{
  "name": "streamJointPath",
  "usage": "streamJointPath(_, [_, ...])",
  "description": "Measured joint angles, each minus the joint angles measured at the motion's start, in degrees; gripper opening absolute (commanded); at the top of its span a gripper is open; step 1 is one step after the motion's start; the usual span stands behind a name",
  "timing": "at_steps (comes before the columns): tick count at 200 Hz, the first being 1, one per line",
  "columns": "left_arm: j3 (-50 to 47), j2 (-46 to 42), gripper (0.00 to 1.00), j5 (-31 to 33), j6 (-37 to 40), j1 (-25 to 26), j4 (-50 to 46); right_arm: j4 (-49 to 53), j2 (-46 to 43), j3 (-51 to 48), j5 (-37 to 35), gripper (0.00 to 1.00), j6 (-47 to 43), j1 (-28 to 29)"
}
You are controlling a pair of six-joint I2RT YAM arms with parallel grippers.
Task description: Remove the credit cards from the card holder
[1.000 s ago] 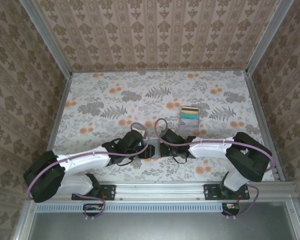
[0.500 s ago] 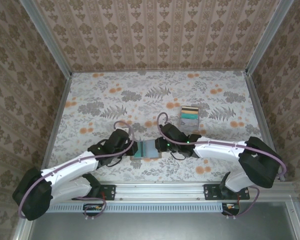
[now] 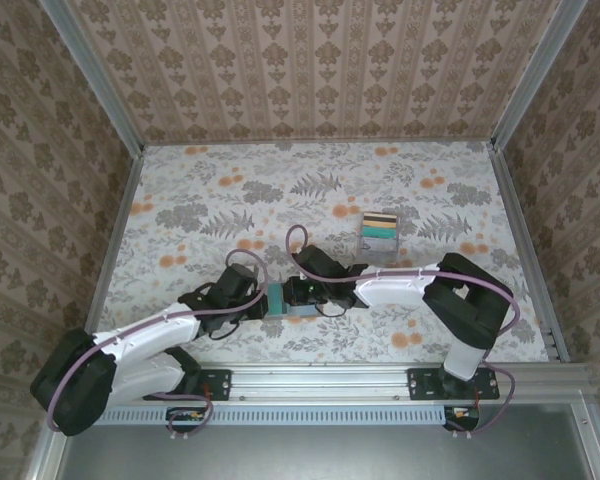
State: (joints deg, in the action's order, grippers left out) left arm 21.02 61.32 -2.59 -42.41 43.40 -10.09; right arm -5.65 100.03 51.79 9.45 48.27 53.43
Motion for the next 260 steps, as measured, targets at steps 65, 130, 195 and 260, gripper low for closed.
streamJointPath(65, [-0.17,0.13,0.11,0.04,0.00,0.00,-0.07,0.48,2.91,0.04,0.02,0.17,1.68,0.00])
streamJointPath(130, [-0.37,0.35,0.08,0.07,0.00,0.00,-0.20,0.52,2.95,0.04,-0.04,0.18,2.78,-0.02])
streamJointPath(195, [-0.37,1.38,0.06,0.04,0.00,0.00,-0.17,0.87,2.23,0.02,-0.20,0.18,2.75,-0.59])
streamJointPath(260, [-0.37,1.51,0.05,0.02,0.00,0.00,-0.15,1.07,2.25,0.00,-0.13,0.17,2.78,-0.79])
